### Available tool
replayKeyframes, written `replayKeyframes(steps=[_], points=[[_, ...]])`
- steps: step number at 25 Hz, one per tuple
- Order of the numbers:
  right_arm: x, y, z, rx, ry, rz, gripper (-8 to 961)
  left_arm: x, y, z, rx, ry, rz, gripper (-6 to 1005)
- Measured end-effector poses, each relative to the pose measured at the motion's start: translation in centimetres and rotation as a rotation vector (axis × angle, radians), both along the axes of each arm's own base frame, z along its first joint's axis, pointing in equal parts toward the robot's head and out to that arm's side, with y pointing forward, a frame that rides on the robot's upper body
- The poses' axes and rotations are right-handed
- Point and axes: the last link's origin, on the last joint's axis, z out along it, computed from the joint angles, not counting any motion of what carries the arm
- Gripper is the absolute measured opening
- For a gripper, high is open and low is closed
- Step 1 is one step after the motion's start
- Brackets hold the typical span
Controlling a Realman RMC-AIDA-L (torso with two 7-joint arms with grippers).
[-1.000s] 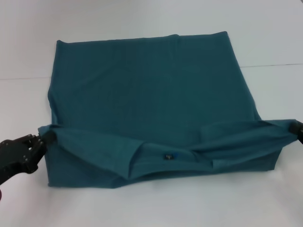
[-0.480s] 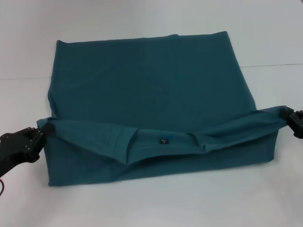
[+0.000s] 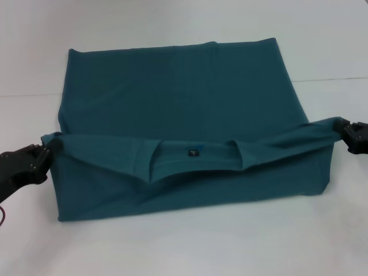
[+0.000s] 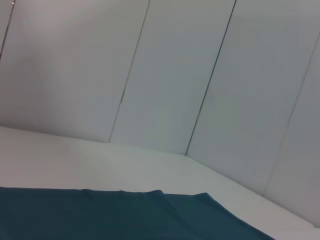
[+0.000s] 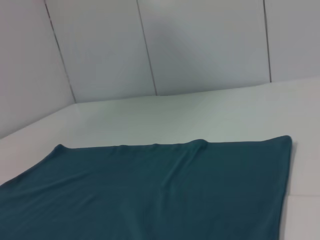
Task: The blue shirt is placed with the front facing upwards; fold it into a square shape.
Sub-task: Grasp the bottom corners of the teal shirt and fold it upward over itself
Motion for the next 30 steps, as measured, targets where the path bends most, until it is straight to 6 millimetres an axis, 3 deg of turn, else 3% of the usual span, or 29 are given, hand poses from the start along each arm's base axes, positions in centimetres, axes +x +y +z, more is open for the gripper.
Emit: replayKeyframes(steps=[13,30], points=[[-1.5,3.0,-0.5,0.018,-0.028,-0.011,29,-0.3,1.4,0.0,0.044,0.002,0.069,41],[-1.6,4.3,-0.5,0.063,-0.048,-0.049,29,0.8,4.4,-0.7,0.049,0.041,0.11,41]])
